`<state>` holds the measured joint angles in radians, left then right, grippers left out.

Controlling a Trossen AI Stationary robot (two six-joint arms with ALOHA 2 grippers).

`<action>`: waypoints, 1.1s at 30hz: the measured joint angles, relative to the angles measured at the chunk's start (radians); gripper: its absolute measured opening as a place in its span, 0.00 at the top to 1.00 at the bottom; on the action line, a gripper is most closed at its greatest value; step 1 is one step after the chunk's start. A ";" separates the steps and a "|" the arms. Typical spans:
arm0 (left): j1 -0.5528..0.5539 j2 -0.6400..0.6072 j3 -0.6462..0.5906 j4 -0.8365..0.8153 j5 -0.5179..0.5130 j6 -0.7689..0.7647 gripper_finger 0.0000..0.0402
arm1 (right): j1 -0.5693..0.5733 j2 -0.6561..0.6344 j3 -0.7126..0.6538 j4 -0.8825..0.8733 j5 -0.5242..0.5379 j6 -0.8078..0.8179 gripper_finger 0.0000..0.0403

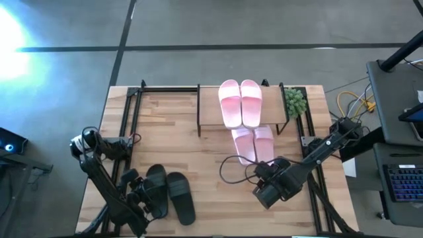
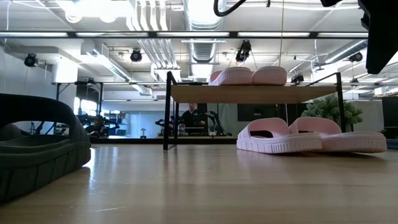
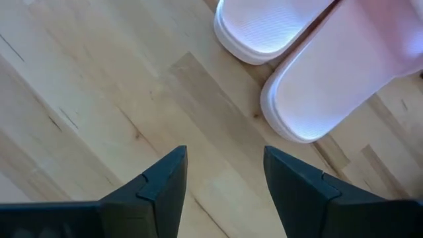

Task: Pick and place slides into the shelf
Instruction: Put the black slipper under the shelf

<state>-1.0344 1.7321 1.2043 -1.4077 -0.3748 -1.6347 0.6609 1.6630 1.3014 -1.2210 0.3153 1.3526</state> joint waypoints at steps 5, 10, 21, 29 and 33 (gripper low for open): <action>0.002 0.000 -0.043 0.000 -0.051 0.001 0.67 | 0.000 0.000 -0.002 -0.003 0.001 0.000 0.52; 0.016 0.000 -0.104 0.001 -0.051 0.001 0.67 | 0.000 0.000 -0.004 -0.006 0.017 0.000 0.52; 0.067 0.000 -0.157 0.028 -0.115 0.095 0.79 | 0.000 0.000 -0.004 -0.012 0.018 0.033 0.52; 0.099 -0.006 -0.179 0.071 -0.130 0.156 0.99 | 0.000 -0.004 -0.004 -0.036 0.018 0.079 0.52; 0.099 -0.040 -0.177 0.049 -0.131 0.157 1.00 | 0.000 -0.017 -0.004 -0.036 0.025 0.102 0.52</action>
<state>-0.9350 1.6917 1.0272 -1.3589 -0.5060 -1.4776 0.6609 1.6462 1.2972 -1.2570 0.3398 1.4548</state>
